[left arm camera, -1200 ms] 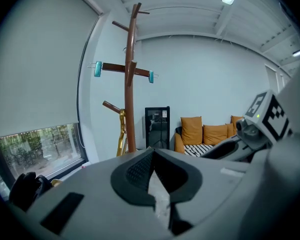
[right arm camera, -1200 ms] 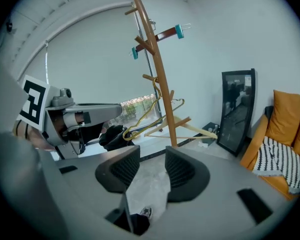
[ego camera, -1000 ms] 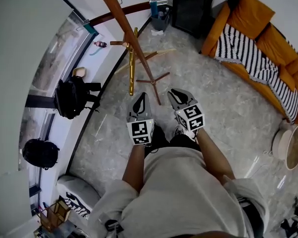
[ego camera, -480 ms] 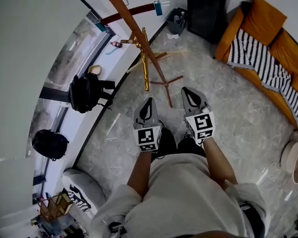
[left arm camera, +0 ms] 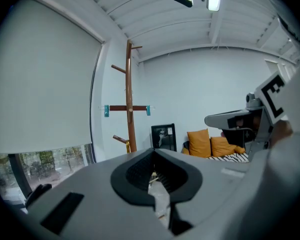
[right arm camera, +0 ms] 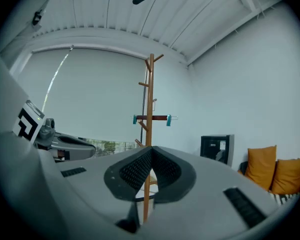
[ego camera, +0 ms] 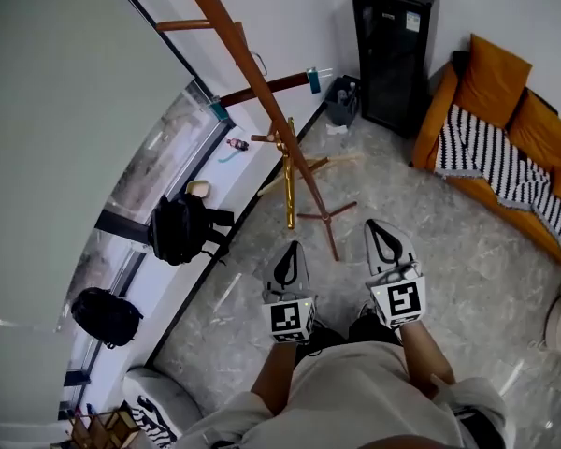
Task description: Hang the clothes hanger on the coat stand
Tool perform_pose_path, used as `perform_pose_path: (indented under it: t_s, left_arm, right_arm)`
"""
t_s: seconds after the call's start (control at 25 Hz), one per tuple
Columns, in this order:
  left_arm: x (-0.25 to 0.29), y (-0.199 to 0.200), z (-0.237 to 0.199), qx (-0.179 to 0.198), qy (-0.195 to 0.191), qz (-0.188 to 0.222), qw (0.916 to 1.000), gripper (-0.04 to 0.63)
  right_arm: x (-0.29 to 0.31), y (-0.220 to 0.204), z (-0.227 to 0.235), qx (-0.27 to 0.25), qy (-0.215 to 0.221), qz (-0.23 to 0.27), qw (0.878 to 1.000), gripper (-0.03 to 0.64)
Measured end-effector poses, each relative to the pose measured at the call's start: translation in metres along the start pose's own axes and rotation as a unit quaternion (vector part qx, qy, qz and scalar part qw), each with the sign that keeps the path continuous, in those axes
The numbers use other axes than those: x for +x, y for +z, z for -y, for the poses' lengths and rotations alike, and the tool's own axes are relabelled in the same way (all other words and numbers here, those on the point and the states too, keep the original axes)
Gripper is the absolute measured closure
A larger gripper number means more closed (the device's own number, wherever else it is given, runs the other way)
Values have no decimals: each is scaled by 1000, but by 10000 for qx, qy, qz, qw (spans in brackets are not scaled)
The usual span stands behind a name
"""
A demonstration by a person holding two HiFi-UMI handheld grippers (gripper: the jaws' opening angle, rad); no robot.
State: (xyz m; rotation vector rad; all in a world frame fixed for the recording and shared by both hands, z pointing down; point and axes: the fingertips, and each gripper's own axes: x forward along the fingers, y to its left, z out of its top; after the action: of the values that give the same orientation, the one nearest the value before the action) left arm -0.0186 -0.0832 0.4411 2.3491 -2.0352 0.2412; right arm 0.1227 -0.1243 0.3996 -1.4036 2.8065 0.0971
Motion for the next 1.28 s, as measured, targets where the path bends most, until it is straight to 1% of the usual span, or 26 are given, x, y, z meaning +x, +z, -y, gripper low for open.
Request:
perform_pose_path:
  t_s: [0.08,0.12,0.24,0.4,0.6,0.8,1.0,1.28]
  left_arm:
    - [-7,7,-4,70,-17,103,9999,586]
    - [-12,10,-7,36,-13,150,9999,586]
    - [-23,22,-21,-258,-58,332,9991,586]
    - [-27,34,-40,-130,-90,433,9989,586]
    - [-32,48,-50,-107,-165,632,9978,586]
    - [-33,56,-56,-26,-247,724,9971,586]
    - [-29,64,-56,35,-305,865,9958,586]
    - [-26,67,-59,46,-310,883,9956,586]
  right_arm:
    - [-4,13,-2,-179,-69,87,9998,614]
    - [-6,18,-6,-292,-71,106,9995,614]
    - [-8,31,-21,-574,-49,100,9983,614]
    - [-2,46,-38,-499,-127,146,9986,614]
    - [3,59,-43,-522,-329,170,9979,614]
    - [11,68,-55,-504,-328,217,9980,614]
    - [19,75,-60,-604,-259,312,9974,614]
    - [24,79,-60,-585,-260,321,9974,614]
